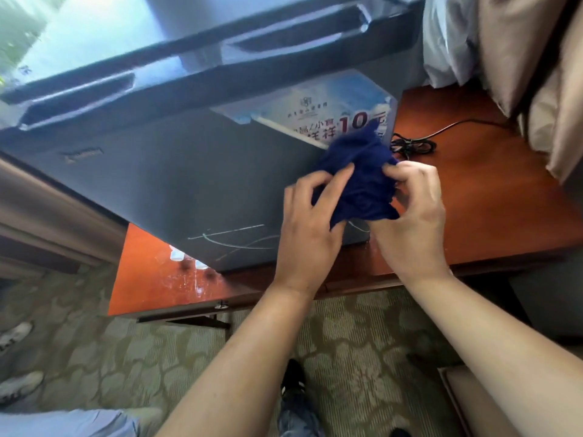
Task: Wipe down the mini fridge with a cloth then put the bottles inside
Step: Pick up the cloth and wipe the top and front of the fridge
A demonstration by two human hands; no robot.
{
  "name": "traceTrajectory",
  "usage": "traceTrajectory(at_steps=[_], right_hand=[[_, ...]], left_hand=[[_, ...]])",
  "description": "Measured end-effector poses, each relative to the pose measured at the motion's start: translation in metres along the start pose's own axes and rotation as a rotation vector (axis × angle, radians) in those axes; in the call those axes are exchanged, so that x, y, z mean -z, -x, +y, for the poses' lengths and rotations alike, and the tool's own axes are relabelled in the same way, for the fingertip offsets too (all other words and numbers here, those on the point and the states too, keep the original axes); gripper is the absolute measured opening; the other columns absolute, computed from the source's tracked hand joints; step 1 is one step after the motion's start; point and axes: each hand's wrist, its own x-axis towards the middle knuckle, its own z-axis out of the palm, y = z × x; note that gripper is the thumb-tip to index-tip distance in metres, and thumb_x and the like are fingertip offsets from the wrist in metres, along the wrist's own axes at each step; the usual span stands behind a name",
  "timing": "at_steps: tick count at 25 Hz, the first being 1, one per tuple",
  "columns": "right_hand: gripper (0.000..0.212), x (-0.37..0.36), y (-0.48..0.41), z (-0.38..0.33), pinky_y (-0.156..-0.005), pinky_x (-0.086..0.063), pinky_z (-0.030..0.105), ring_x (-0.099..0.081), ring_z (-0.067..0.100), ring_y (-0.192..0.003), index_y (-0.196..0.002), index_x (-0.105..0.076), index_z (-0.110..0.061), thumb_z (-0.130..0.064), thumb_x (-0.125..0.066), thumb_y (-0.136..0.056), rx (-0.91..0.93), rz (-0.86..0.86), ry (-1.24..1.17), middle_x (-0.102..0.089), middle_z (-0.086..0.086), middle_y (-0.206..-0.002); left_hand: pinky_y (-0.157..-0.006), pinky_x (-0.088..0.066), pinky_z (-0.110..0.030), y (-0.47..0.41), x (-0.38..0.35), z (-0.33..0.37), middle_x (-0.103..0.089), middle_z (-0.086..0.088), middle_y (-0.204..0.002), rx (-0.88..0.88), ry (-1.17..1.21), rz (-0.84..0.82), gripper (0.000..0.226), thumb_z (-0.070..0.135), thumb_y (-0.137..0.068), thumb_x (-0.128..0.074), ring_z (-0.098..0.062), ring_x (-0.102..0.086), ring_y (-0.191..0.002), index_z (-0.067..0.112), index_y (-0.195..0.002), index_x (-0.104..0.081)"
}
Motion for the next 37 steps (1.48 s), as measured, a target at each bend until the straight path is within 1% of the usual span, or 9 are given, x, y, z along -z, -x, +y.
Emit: traceTrajectory(at_steps=[8, 12, 14, 17, 22, 26, 29, 33, 37], right_hand=[[0.042, -0.054, 0.086, 0.115, -0.082, -0.055, 0.017, -0.062, 0.005, -0.097, -0.112, -0.060, -0.007, -0.004, -0.086, -0.078, -0.329, -0.033, 0.076, -0.055, 0.001, -0.116], [0.046, -0.086, 0.109, 0.121, -0.076, -0.051, 0.012, -0.061, -0.004, -0.091, -0.101, -0.060, -0.029, -0.004, -0.088, -0.074, -0.448, -0.089, 0.103, -0.058, -0.007, -0.104], [0.058, -0.106, 0.111, 0.102, -0.080, -0.056, 0.020, -0.066, 0.001, -0.092, -0.095, -0.056, -0.043, -0.001, -0.088, -0.071, -0.494, -0.133, 0.049, -0.061, -0.009, -0.104], [0.057, -0.136, 0.112, 0.059, -0.080, -0.058, 0.025, -0.066, 0.004, -0.091, -0.092, -0.057, -0.042, -0.002, -0.090, -0.069, -0.492, -0.167, 0.012, -0.062, -0.007, -0.102], [0.041, -0.187, 0.121, -0.008, -0.082, -0.060, 0.035, -0.068, 0.014, -0.097, -0.097, -0.064, -0.024, -0.008, -0.091, -0.071, -0.541, -0.155, -0.089, -0.062, -0.007, -0.106], [0.039, -0.224, 0.126, -0.052, -0.077, -0.055, 0.026, -0.067, 0.011, -0.091, -0.093, -0.065, -0.022, -0.008, -0.090, -0.067, -0.596, -0.142, -0.116, -0.067, -0.003, -0.100], [0.038, -0.246, 0.126, -0.076, -0.076, -0.060, 0.034, -0.071, 0.013, -0.090, -0.090, -0.065, -0.025, -0.011, -0.090, -0.065, -0.696, -0.198, -0.197, -0.074, -0.002, -0.097], [0.042, -0.240, 0.121, -0.076, -0.074, -0.063, 0.054, -0.076, 0.029, -0.094, -0.090, -0.065, -0.022, -0.005, -0.091, -0.061, -0.799, -0.214, -0.324, -0.078, 0.005, -0.096], [0.046, -0.192, 0.101, -0.060, -0.087, -0.062, 0.049, -0.075, 0.029, -0.099, -0.098, -0.065, -0.017, -0.003, -0.091, -0.063, -0.738, -0.152, -0.284, -0.078, 0.006, -0.102]], left_hand=[[-0.105, -0.043, -0.027, 0.086, -0.092, -0.080, -0.047, 0.002, -0.128, 0.057, -0.073, -0.254, 0.070, 0.001, -0.080, -0.078, -0.023, -0.049, -0.116, 0.024, -0.143, -0.057], [-0.107, -0.044, -0.029, 0.112, -0.086, -0.111, -0.043, 0.009, -0.129, 0.190, -0.009, -0.334, 0.067, 0.002, -0.083, -0.075, -0.017, -0.046, -0.120, 0.028, -0.143, -0.056], [-0.106, -0.046, -0.035, 0.116, -0.063, -0.116, -0.044, 0.019, -0.126, 0.396, 0.122, -0.261, 0.060, 0.003, -0.085, -0.073, -0.012, -0.047, -0.121, 0.029, -0.137, -0.061], [-0.104, -0.048, -0.039, 0.114, -0.013, -0.118, -0.044, 0.029, -0.126, 0.658, 0.268, -0.086, 0.055, 0.003, -0.081, -0.074, -0.008, -0.050, -0.125, 0.035, -0.125, -0.062], [-0.104, -0.048, -0.035, 0.114, 0.061, -0.154, -0.039, 0.007, -0.135, 1.014, 0.294, 0.158, 0.076, 0.019, -0.066, -0.089, -0.020, -0.050, -0.128, 0.033, -0.129, -0.049], [-0.084, -0.058, -0.025, 0.118, 0.099, -0.170, -0.061, -0.006, -0.132, 1.324, 0.738, 0.265, 0.068, 0.009, -0.077, -0.082, -0.008, -0.069, -0.108, 0.020, -0.132, -0.043], [-0.088, -0.059, -0.036, 0.122, 0.118, -0.178, -0.069, -0.018, -0.125, 1.369, 1.001, 0.392, 0.060, 0.004, -0.085, -0.073, -0.025, -0.070, -0.106, 0.012, -0.138, -0.046], [-0.089, -0.060, -0.044, 0.116, 0.122, -0.171, -0.075, -0.015, -0.107, 1.266, 0.874, 0.349, 0.040, 0.003, -0.087, -0.069, -0.026, -0.072, -0.097, 0.012, -0.125, -0.062], [-0.091, -0.058, -0.056, 0.095, 0.088, -0.143, -0.078, -0.007, -0.098, 1.149, 0.850, 0.293, 0.031, 0.000, -0.079, -0.073, -0.022, -0.073, -0.091, 0.018, -0.104, -0.071]])
